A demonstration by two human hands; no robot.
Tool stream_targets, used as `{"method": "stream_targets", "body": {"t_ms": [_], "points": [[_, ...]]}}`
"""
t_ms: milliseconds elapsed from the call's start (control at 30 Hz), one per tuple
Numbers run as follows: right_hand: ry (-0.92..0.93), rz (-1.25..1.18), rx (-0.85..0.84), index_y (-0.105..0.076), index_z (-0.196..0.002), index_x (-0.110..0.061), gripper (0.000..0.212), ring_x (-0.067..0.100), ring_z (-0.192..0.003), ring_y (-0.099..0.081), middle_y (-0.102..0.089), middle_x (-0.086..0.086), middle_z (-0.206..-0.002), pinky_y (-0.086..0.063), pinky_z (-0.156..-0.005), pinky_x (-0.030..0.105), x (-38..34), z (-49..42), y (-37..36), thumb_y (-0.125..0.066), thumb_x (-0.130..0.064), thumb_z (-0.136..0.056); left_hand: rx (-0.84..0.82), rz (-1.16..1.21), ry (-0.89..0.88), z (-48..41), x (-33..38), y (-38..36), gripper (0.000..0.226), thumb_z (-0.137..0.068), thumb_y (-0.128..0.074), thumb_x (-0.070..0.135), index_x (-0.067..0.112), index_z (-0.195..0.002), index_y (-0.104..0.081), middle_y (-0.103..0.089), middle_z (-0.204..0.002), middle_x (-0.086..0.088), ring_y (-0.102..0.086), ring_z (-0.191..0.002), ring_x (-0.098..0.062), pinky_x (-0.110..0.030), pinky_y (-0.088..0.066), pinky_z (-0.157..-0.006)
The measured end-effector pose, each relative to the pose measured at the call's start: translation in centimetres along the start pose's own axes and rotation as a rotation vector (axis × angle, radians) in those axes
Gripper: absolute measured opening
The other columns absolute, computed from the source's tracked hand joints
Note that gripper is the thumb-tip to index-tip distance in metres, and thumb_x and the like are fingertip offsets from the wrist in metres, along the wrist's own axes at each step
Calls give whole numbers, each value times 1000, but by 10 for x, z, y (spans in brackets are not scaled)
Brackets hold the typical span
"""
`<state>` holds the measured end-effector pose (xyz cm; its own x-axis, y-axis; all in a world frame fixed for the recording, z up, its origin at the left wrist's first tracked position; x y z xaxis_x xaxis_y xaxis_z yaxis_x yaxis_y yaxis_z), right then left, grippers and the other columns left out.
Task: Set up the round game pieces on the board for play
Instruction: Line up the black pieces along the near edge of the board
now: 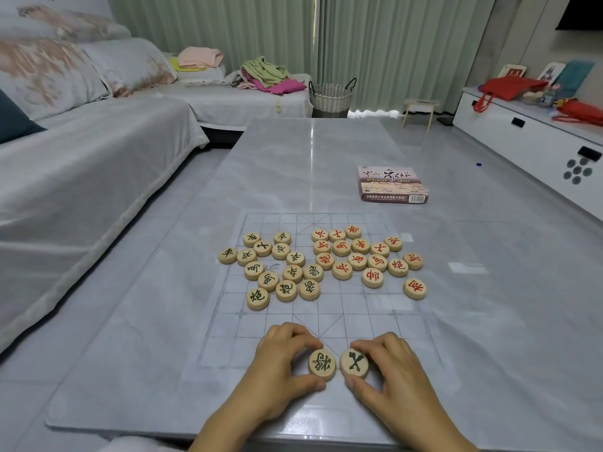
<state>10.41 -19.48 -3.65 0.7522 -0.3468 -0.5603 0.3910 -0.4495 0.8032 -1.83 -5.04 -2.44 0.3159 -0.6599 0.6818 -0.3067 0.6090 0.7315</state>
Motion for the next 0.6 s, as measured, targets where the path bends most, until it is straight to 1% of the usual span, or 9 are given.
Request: {"method": "stream_targets", "body": {"t_ms": [100,167,267,500,600], "points": [[-3,22,29,-55,-116,-32,69,5,-99,-41,-44,-14,-100,-28,-80,8,0,0,-2,-32,-68,-62,6,3,0,1,-1,-1,47,-71,-76,34,34,-114,-58,-43,-115,18,-35,-115,-3,-23,-31,-104],[-6,34,24,-54,-115,-32,71,5,-100,-41,-43,-14,-100,-29,-80,8,-1,0,-3,-31,-70,-60,2,-4,3,1,-1,-2,47,-71,-75,35,34,-114,-57,-43,-115,18,-35,-115,-3,-23,-30,-104],[-15,48,33,-57,-112,-31,68,6,-97,-42,-45,-14,-98,-30,-77,9,-1,-1,-4,-34,-69,-60,9,-17,11,1,-1,-2,47,-71,-75,36,34,-114,-57,-42,-115,19,-35,-115,-2,-23,-30,-104],[-24,88,53,-63,-97,-29,52,10,-81,-50,-50,-14,-87,-33,-69,12,2,0,-6,-47,-63,-61,7,-10,30,2,2,-1,47,-71,-74,38,33,-115,-57,-41,-115,19,-34,-115,-2,-20,-30,-102],[-19,104,24,-60,-93,-31,46,7,-71,-50,-50,-15,-81,-32,-62,8,1,0,-4,-49,-61,-61,-48,-24,16,4,4,3,55,-71,-74,41,34,-121,-52,-39,-115,22,-34,-116,0,-16,-29,-100]]}}
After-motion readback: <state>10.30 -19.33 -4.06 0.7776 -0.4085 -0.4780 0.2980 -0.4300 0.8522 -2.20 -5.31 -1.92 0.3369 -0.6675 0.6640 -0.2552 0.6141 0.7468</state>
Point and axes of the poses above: each hand's wrist, its own z-axis away from the middle knuckle, its own y-axis out of the back of the hand, x = y × z, the point moved 2 cm from there along -z, towards the middle knuckle
